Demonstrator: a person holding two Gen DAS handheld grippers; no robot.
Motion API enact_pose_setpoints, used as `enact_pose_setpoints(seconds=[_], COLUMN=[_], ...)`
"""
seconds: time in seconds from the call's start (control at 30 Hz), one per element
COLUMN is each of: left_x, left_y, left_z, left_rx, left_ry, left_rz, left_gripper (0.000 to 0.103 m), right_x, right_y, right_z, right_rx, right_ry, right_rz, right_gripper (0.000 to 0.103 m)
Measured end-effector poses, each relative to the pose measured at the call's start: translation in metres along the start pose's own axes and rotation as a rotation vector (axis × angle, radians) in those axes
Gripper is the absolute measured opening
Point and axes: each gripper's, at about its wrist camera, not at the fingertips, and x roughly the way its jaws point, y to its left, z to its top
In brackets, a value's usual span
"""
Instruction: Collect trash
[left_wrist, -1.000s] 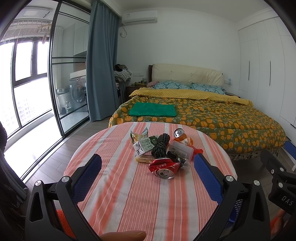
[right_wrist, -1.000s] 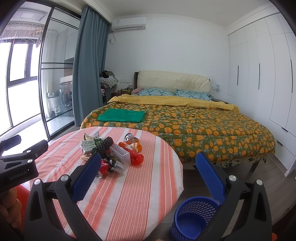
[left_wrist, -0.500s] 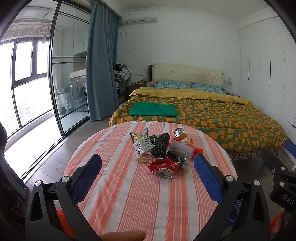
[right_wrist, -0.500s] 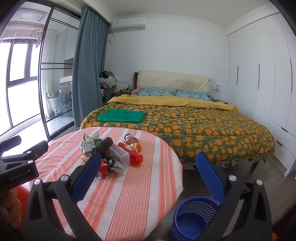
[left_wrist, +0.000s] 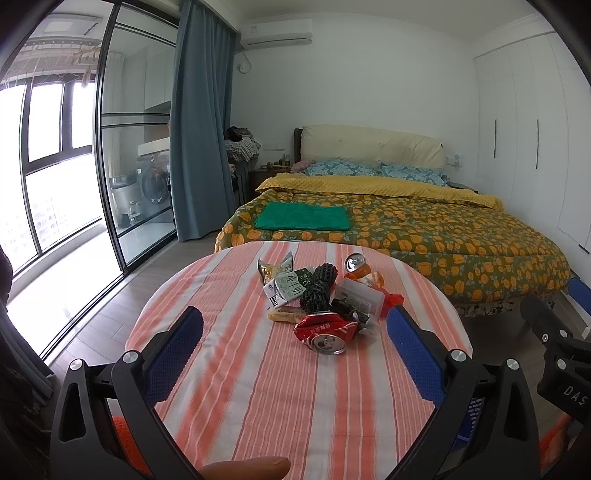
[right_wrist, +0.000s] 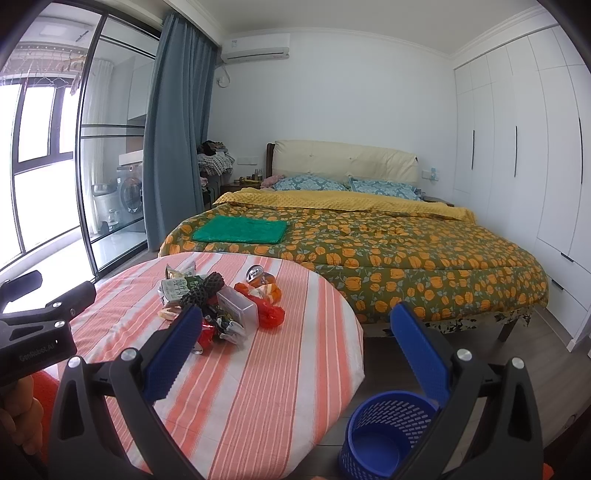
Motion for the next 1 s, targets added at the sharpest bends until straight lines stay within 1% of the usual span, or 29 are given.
enact_pose_setpoints(seconds=[0.27,0.37,0.43,0.47,0.6,0.67,0.73,0.87,0.93,1.0], left_x=[0.001,0.003,0.006,0.007,0.017,0.028,0.040,0.065,0.079,0.096], left_y=[0.004,0.009,0.012,0.011,0.007,0.004,0.004,0.005,0.003,0.001], left_z=[0.003,0.004,0.003,0.003,-0.003,-0.008,-0.015,-0.033,-0.043,-0.055], left_rx=[-0.001,-0.042,-0.050,-0.041,0.044,0.075,0.087,0.063,0.057,0.042], left_ry=[0.019,0.028,0.027,0.027,0.032,0.069,0.109,0.187,0.216,0.270], left_rz=[-0.007,-0.042,-0.054,-0.045,0.039,0.056,0.046,0.020,0.030,0.007], left_gripper=[0.099,0.099,0.099,0.099,0.099,0.099,0.099,0.099,0.099,0.099], right_x=[0.001,0.002,0.005,0.008,0.021,0.029,0.038,0.054,0.061,0.069], right_y=[-0.004,-0.005,-0.005,-0.006,-0.007,-0.007,-0.007,-0.011,-0.014,-0.016], right_z=[0.001,0.000,-0.001,-0.003,-0.012,-0.017,-0.023,-0.036,-0.043,-0.050], right_rx=[0.003,0.003,0.004,0.007,0.018,0.019,0.017,0.023,0.029,0.037], right_ry=[0.003,0.000,0.001,0.004,0.023,0.038,0.053,0.083,0.101,0.122], right_rz=[0.000,-0.007,-0.010,-0.010,-0.002,0.002,0.001,-0.007,-0.008,-0.007], right_gripper=[0.098,0.098,0.098,0.098,0.098,0.098,0.098,0.098,0.098,0.098])
